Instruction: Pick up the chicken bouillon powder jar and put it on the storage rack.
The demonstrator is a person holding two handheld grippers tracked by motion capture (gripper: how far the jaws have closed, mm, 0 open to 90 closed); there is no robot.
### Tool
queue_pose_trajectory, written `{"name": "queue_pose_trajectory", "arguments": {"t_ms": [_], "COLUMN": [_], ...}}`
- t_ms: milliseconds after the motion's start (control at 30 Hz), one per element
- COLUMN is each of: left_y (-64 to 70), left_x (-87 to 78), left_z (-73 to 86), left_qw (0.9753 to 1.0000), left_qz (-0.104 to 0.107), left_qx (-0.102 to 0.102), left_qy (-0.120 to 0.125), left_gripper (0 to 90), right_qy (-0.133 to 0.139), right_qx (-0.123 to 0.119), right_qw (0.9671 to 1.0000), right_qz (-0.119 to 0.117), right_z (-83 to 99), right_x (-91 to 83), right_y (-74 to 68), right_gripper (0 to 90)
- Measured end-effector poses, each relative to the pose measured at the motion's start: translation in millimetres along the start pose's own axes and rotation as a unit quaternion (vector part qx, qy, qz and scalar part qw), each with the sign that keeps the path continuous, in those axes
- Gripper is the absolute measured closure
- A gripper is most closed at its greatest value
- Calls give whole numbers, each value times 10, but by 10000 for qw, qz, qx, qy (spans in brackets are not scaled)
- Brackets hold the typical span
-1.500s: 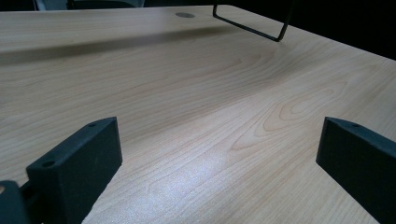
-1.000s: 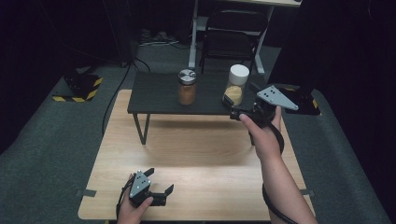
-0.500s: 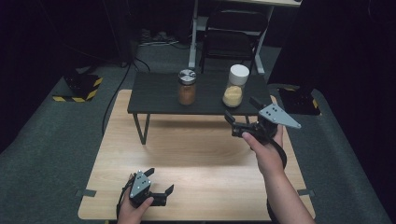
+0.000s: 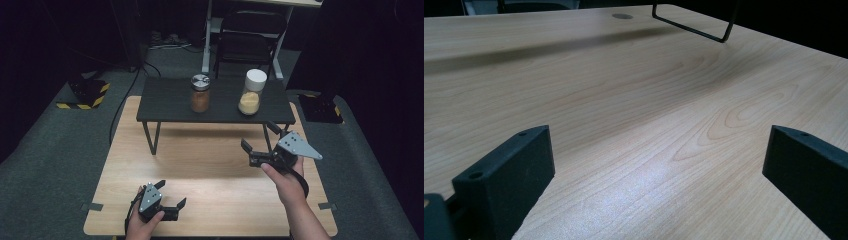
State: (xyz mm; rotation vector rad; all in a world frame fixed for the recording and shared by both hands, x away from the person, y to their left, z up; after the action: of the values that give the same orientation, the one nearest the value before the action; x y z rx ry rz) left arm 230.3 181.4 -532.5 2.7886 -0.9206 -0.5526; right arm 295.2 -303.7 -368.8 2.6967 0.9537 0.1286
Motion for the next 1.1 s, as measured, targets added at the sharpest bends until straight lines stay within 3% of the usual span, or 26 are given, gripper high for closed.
{"name": "queue_pose_trajectory", "arguments": {"t_ms": [467, 1100], "left_y": [-3, -1], "left_x": [1, 2], "left_z": [6, 6], "left_qw": [10000, 10000], "left_qz": [-10, -6], "left_qx": [-41, -29], "left_qy": [20, 19], "left_gripper": [4, 4], "right_qy": [-244, -850], "right_qx": [-62, 234], "right_qw": [9996, 9956], "right_qz": [-142, -317], "right_z": [341, 1005], "right_x": [-188, -444], "right_y": [-127, -297], "right_gripper": [0, 0]}}
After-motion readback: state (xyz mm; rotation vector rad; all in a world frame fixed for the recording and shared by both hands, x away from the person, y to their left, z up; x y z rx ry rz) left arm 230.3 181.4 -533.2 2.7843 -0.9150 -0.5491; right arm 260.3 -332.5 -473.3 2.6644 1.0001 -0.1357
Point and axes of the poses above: each handheld gripper's, and its own axes: x roughly forward along the jaws, z roughly out of its underside, y roughly to its right, the point moved 4 cm from there along x, roughly forward along the jaws, and after that the axes turned 11 degrees about -x, right-handed, at the moved point
